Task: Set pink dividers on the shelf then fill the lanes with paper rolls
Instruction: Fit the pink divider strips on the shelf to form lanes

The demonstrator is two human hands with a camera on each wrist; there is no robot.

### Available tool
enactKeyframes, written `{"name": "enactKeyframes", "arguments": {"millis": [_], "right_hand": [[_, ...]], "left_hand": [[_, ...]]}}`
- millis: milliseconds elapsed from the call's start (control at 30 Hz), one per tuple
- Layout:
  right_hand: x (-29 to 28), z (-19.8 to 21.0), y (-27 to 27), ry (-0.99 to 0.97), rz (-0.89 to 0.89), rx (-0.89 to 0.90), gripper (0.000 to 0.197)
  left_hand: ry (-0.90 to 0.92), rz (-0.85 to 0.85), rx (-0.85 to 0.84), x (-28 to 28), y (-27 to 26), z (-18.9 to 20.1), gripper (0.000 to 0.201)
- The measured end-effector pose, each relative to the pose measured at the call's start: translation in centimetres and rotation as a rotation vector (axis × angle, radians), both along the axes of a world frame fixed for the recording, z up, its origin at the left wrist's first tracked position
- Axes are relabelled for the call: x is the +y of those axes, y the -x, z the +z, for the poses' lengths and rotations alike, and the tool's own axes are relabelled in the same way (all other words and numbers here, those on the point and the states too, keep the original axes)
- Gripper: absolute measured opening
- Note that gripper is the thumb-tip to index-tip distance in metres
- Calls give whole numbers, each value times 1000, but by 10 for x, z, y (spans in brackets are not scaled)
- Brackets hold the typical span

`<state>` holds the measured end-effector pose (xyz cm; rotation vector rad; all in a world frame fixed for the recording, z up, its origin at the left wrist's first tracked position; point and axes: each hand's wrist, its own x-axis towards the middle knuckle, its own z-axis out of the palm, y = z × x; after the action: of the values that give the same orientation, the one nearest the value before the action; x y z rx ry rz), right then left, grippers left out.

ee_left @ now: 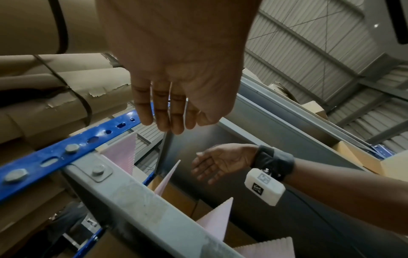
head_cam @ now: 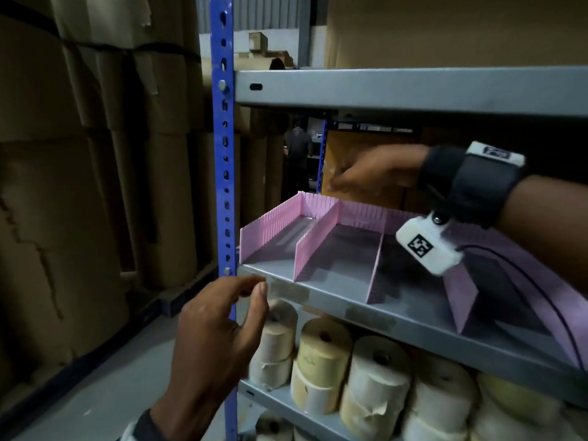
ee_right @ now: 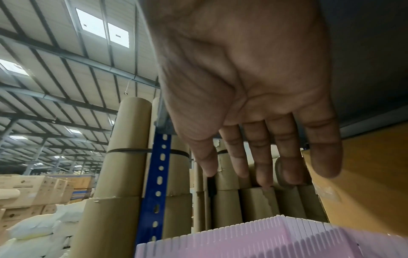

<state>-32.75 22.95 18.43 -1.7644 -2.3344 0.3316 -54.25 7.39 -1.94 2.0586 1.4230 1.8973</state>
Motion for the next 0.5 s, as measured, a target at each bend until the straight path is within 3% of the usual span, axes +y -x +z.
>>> {"name": "enactKeyframes", "arguments": {"millis": [200, 300, 400, 500], "right_hand": [[81, -4, 27, -8, 26, -82, 14], [122, -9, 31, -46, 42, -119, 22], [158, -15, 39, -68, 36, -175, 31], [191, -21, 50, -75, 54, -183, 27]], "left_hand": [[13, 55, 115, 42, 26, 18, 42], [49, 107, 202, 62, 36, 29, 46], [108, 139, 242, 79, 42, 38, 34], [271, 190, 409, 93, 46, 41, 48]]}}
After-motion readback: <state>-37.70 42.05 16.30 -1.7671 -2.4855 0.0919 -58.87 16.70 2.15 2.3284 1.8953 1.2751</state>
